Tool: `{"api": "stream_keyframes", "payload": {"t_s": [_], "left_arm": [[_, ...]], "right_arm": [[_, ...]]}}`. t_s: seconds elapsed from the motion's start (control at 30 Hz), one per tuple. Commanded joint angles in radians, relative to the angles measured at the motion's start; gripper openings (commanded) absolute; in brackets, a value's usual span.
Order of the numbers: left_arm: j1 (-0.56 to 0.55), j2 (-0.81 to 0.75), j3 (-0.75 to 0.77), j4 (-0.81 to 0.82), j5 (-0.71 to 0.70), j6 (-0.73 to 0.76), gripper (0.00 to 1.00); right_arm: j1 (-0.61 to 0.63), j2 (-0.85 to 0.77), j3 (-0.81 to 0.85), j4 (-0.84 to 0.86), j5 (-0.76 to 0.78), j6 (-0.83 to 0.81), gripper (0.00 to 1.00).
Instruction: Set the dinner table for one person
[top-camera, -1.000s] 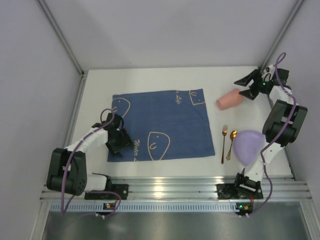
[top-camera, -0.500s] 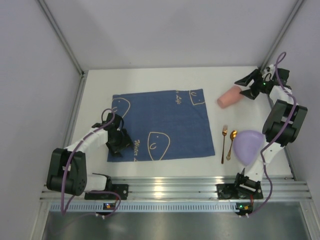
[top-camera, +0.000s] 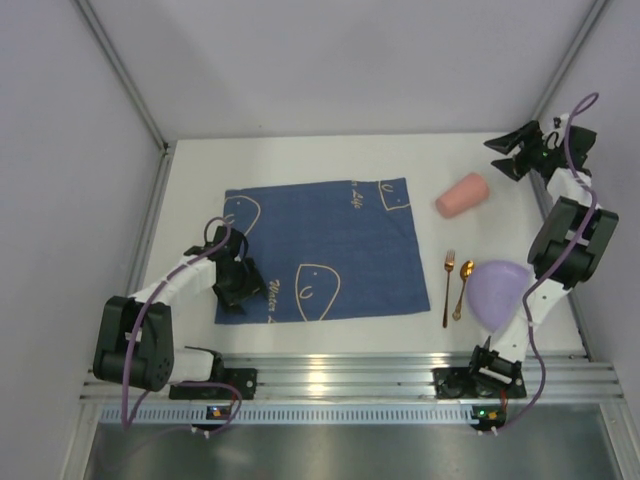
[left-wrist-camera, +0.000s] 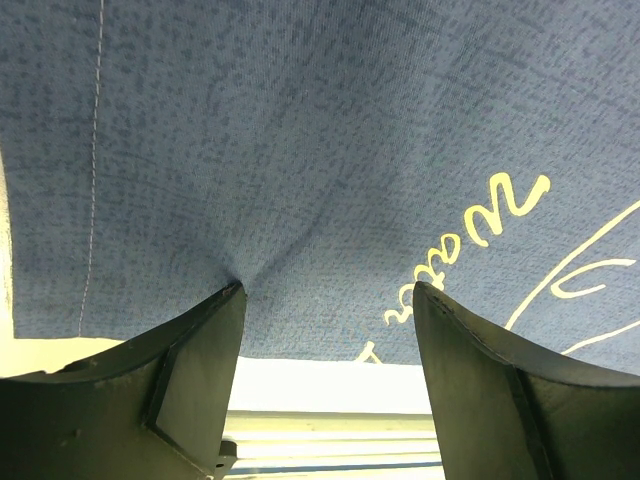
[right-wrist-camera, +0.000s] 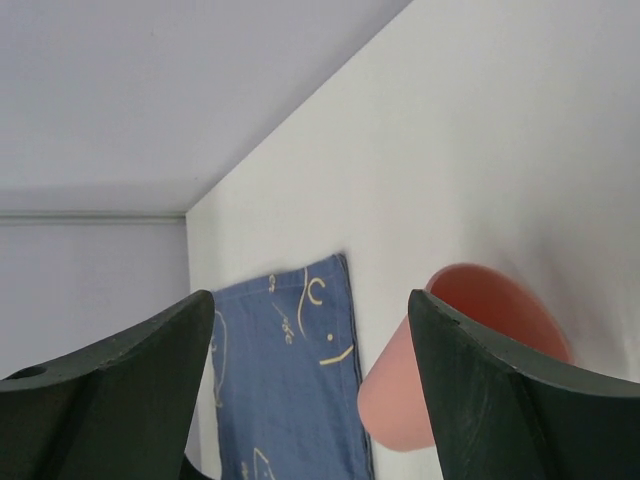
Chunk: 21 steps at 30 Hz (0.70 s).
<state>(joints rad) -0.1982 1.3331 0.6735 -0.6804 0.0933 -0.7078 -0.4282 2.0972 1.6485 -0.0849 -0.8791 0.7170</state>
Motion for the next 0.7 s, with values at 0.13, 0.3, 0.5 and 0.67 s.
{"api": "stream_keyframes", "payload": {"t_s": [0.13,0.3,0.5,0.67], "left_arm": [[-0.009,-0.011,0.018,-0.011,0.002,-0.010,0.73],[-0.009,-0.014,0.021,-0.016,-0.003,-0.021,0.73],[-0.012,-0.006,0.006,0.001,0.014,-0.044,0.73],[-0.026,0.009,0.011,0.022,0.029,-0.050,0.73]], "right_arm": [[-0.009,0.116,0.122,-0.016,0.052,-0.047,0.79],[-0.009,0.123,0.103,-0.078,0.045,-0.106,0.77],[-0.007,-0.008,0.021,-0.060,0.032,-0.097,0.78],[-0.004,-0.060,-0.032,-0.090,0.034,-0.120,0.78]]}}
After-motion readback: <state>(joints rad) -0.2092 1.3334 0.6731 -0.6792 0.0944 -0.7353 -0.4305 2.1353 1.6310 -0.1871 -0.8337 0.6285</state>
